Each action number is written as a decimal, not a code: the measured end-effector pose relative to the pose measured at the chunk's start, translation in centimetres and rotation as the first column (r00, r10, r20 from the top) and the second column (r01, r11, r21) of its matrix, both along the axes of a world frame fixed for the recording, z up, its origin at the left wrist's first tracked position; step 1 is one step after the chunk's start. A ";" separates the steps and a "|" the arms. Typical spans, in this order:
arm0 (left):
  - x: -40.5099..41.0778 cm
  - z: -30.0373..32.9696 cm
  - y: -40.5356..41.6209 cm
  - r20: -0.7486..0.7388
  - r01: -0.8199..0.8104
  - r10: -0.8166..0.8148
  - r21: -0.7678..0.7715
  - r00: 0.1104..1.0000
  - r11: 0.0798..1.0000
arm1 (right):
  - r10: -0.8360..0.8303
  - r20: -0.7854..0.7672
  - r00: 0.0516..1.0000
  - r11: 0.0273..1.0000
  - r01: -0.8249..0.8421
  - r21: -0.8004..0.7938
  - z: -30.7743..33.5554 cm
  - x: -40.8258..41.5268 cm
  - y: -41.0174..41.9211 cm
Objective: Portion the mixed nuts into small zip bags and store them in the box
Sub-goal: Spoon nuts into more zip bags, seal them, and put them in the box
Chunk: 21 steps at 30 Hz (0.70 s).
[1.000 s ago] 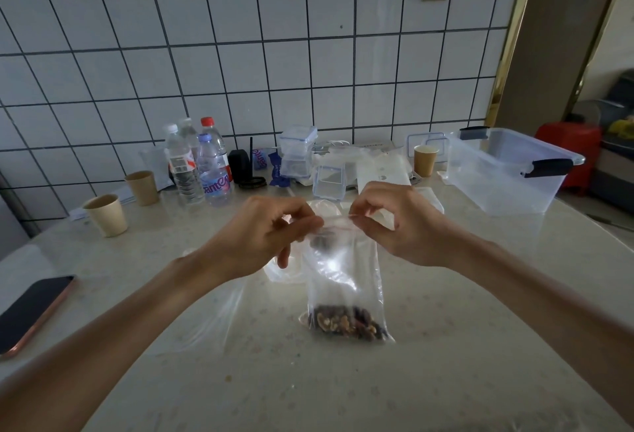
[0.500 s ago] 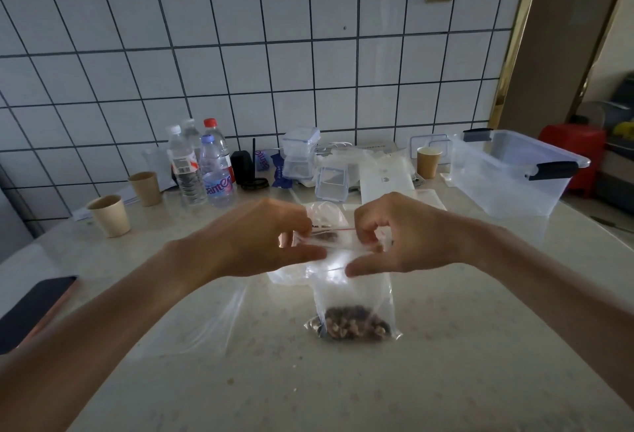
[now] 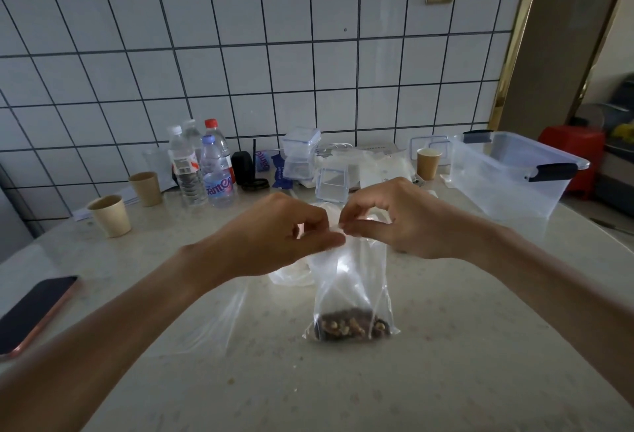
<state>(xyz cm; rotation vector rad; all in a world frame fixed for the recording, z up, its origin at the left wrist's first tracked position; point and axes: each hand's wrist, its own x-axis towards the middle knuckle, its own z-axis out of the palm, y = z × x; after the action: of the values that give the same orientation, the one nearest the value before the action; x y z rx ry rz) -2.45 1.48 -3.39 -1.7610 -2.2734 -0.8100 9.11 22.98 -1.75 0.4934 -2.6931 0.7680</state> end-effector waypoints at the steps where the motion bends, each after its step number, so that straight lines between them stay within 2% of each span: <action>1: -0.1 0.0 -0.2 0.024 -0.008 0.009 -0.034 1.000 0.999 | 0.018 0.047 0.999 1.000 -0.017 -0.023 0.4 0.3 0.3; 4: -0.3 -0.1 -0.5 0.197 -0.031 0.061 -0.152 0.979 0.988 | 0.041 0.140 0.989 0.999 -0.037 -0.024 1.3 0.9 0.9; 6: -0.5 -0.2 -0.4 0.212 -0.047 0.087 -0.186 0.973 0.981 | 0.037 0.176 0.984 0.999 -0.030 -0.038 1.6 1.1 1.0; 10: 0.1 0.0 0.0 0.211 -0.025 0.056 -0.146 0.976 0.989 | 0.020 0.215 0.976 1.000 -0.024 0.018 1.9 1.1 0.6; 13: 0.7 0.2 0.5 0.285 -0.015 0.048 -0.118 0.957 0.993 | -0.036 0.278 0.960 0.998 0.022 0.054 2.2 1.0 0.1; 16: 1.0 0.6 0.9 0.339 0.003 0.023 -0.077 0.940 0.997 | 0.018 0.313 0.950 1.000 -0.016 -0.008 2.3 0.7 -0.4; 21: 1.4 1.3 0.8 0.327 0.048 -0.022 -0.074 0.945 0.996 | 0.113 0.311 0.944 0.987 -0.070 -0.146 3.1 0.7 0.0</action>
<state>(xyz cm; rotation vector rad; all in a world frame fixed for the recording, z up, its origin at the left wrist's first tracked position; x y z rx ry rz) -1.01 2.27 -2.07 -1.8227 -2.5166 -1.1051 9.77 23.00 1.31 0.5027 -2.8988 1.1344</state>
